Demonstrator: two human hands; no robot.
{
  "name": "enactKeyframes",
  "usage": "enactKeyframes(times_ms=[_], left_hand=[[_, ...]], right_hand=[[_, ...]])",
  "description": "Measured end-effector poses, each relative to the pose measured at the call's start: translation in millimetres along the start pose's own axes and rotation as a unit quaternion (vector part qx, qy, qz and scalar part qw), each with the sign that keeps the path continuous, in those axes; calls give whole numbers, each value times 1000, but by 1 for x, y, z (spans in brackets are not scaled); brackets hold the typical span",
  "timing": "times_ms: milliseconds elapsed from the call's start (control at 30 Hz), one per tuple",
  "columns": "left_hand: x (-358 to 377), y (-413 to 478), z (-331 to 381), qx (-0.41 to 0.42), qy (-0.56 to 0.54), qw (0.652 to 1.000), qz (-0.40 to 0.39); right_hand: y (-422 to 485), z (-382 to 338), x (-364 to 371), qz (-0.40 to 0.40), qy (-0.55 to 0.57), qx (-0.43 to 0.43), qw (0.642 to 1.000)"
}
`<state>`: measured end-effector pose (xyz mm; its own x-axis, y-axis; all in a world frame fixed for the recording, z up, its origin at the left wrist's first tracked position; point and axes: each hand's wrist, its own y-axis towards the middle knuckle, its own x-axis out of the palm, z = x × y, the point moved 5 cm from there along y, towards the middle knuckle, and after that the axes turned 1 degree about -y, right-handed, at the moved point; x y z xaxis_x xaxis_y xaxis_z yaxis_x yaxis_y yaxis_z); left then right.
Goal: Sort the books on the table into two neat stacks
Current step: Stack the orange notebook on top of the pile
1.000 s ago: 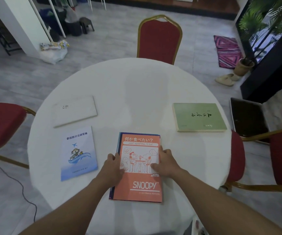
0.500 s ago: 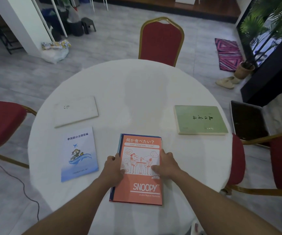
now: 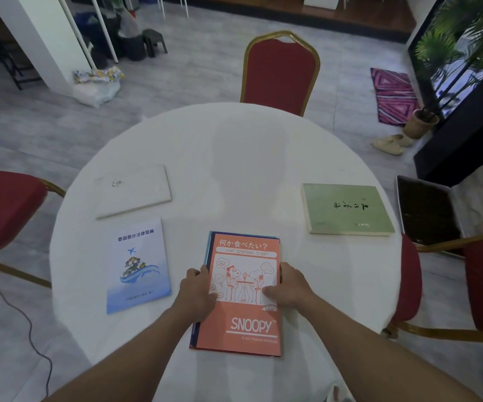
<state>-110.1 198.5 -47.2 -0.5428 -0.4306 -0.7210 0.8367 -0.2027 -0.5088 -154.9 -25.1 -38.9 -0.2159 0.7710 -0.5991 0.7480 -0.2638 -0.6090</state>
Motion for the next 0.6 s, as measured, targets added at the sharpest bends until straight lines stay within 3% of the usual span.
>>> enactKeyframes(times_ms=[433, 600], left_hand=[[-12, 27, 10, -11, -35, 999, 23], [-14, 31, 12, -3, -23, 1000, 7]], right_hand=[[22, -14, -12, 33, 35, -12, 999], [32, -10, -10, -2, 26, -16, 1000]])
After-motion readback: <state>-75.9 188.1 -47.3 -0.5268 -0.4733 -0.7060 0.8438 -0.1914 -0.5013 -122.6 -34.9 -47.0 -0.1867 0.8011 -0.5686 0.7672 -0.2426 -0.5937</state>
